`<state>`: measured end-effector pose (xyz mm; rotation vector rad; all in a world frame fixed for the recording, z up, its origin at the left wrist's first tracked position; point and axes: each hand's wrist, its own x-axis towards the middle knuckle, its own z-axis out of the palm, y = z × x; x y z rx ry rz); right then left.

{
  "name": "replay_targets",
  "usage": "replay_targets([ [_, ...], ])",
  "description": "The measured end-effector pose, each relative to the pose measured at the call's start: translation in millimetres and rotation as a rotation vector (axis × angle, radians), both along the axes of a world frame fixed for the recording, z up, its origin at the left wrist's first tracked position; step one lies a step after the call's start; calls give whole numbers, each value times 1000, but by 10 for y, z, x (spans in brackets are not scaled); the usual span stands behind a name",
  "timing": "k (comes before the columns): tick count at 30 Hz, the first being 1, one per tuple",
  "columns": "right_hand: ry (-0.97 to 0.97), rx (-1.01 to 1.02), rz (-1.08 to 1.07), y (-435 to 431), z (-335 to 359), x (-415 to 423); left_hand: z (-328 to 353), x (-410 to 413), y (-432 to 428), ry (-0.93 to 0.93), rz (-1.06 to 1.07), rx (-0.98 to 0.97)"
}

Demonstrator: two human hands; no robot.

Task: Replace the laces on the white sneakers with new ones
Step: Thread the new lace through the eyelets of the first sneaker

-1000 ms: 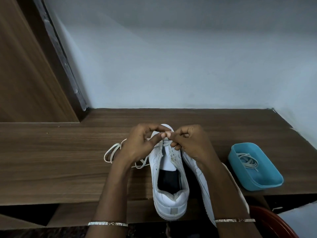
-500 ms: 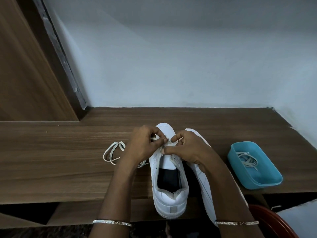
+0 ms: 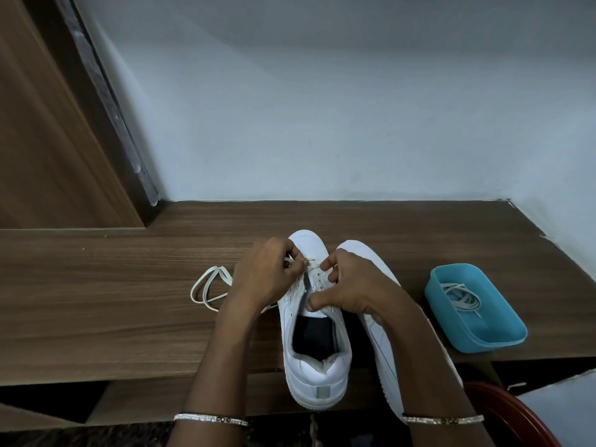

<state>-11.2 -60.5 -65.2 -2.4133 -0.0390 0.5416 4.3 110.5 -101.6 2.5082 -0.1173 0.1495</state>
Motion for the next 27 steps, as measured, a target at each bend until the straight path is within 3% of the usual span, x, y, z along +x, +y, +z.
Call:
replay_targets([
  [3,-154,-131,-72,129,-22,-13,6,-14,-12,21,-22,3],
  [7,-228,-69,-157,75,-34,13,8,-17,-18,21,-13,26],
  [12,-142,139,-218,-105,-87,95,-71,-8,-76,45,-29,-53],
  [22,6,336,-236,-185,-139,145,-129,-51,-157,131,29,-318],
  [27,95,501,-290,-193,-151,127,-101,-66,-165,154,18,-356],
])
